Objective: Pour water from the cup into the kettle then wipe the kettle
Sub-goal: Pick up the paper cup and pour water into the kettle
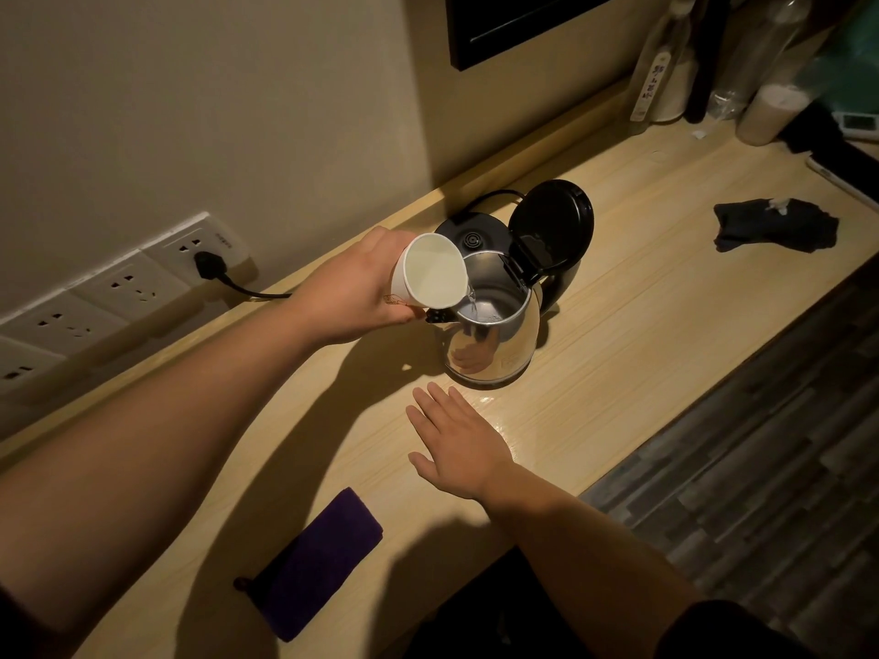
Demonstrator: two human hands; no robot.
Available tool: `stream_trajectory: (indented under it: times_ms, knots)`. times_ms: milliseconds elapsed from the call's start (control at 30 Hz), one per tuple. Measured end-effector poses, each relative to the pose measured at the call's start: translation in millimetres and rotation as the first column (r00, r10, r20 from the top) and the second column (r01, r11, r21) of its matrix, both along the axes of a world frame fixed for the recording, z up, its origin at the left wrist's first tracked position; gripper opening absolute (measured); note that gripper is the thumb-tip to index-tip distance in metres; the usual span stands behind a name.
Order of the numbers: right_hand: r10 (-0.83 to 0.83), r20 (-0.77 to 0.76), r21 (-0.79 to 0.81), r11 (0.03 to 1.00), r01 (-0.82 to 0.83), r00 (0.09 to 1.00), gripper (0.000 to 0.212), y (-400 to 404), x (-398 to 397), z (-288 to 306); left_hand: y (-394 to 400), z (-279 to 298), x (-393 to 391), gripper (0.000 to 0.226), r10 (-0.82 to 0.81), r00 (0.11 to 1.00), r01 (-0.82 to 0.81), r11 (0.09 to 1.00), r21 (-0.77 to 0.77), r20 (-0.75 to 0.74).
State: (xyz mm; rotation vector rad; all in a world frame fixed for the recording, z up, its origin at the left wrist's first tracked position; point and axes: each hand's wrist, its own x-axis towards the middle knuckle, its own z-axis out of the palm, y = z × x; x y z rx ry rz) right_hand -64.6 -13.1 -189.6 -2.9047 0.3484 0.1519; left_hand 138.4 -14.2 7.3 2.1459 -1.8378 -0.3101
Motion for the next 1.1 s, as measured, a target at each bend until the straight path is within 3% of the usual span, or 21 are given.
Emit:
stream_trajectory:
  times_ms: [1100]
  knots:
    - [0.004,-0.017,-0.022,1.000,-0.004,1.000,0.070,-0.3,0.2,1.1,-4.9,11.3,0.2,0.086,-0.045,0.997,0.042,0.998,0.049,0.058]
